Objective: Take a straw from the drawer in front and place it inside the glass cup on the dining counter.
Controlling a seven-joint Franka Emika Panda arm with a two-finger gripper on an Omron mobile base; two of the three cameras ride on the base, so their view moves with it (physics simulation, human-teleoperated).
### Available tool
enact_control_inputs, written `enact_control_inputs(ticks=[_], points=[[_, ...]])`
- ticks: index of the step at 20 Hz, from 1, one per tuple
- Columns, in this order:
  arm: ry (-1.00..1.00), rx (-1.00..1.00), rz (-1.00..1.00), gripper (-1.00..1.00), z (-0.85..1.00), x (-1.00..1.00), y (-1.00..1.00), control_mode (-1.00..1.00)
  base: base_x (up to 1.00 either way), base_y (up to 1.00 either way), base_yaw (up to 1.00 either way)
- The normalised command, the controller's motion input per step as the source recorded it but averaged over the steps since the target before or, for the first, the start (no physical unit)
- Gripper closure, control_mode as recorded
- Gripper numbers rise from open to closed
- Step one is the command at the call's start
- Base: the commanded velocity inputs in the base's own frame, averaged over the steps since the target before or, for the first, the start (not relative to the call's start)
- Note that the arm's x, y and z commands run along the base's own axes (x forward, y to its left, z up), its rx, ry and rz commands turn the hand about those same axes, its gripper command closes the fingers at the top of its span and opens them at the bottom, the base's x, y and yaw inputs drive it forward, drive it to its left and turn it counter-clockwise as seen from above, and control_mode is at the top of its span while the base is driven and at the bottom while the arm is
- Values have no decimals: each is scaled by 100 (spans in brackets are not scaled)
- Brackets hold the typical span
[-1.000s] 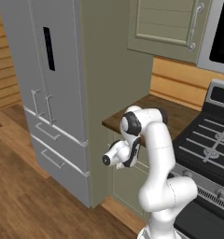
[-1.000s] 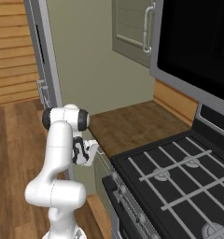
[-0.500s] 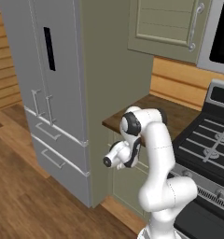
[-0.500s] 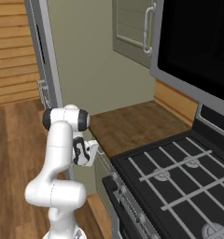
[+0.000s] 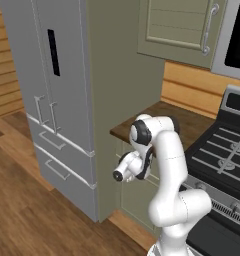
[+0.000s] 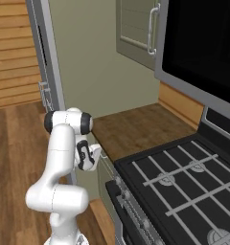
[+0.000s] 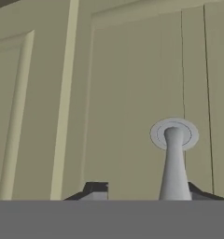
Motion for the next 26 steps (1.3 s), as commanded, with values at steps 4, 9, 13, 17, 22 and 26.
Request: enact_control_inputs(ticks=[4,9,13,17,22,26], points=[[-2,0,2,100,-27,3,1,-100,0,0,0],[-3,0,0,100,-8,0,6,-100,0,0,0],[0,0,0,100,1,0,0,-100,0,0,0],[0,0,0,100,13,0,-2,-100,0,0,0],[0,0,0,100,36,0,-5,-100,0,0,0],[0,0,0,100,15,1,0,-100,0,0,0]])
